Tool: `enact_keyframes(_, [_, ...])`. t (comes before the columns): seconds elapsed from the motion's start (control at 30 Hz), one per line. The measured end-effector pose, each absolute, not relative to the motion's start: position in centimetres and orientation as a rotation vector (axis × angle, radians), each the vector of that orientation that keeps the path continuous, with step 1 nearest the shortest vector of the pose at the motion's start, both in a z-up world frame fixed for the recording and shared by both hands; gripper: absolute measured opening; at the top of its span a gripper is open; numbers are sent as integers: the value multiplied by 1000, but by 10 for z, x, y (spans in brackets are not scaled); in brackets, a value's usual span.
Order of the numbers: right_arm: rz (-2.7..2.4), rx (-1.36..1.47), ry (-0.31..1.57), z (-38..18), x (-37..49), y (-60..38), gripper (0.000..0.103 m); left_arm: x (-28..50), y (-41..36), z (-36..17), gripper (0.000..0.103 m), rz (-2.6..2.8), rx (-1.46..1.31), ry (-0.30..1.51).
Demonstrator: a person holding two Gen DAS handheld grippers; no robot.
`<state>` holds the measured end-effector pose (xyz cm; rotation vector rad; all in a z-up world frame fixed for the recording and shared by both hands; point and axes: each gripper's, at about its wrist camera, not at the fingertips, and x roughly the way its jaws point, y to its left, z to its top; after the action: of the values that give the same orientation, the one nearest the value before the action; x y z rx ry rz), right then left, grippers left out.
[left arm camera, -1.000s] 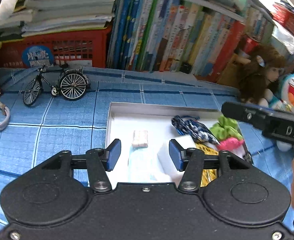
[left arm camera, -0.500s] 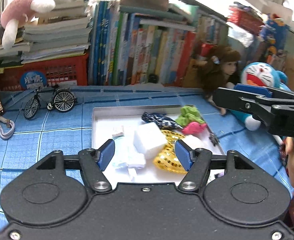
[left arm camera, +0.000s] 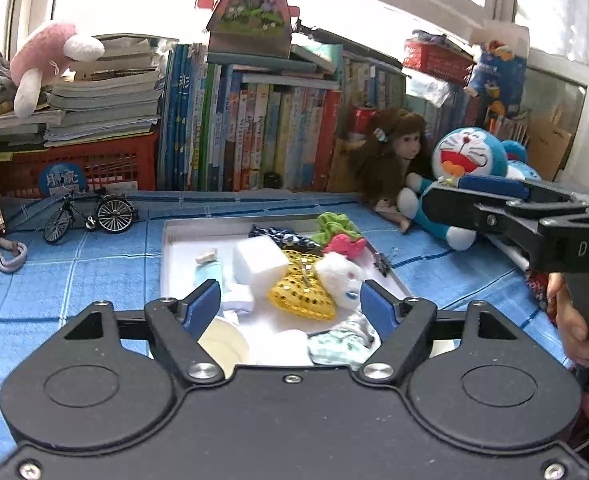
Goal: Organize soft objects
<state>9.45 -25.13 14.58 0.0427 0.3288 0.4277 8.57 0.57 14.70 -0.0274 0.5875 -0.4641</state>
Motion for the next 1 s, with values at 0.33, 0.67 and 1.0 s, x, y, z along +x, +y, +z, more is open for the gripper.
enact_keyframes(0.33, [384, 12, 290, 119, 52, -274, 103, 37, 0, 122, 81, -448, -15, 515])
enact_keyframes(0.67, [334, 23, 230, 93, 24, -294, 103, 6, -7, 93, 84, -400, 23, 454])
enact_keyframes(1.0, [312, -11, 196, 65, 6, -301, 103, -13, -10, 68, 84, -372, 69, 415])
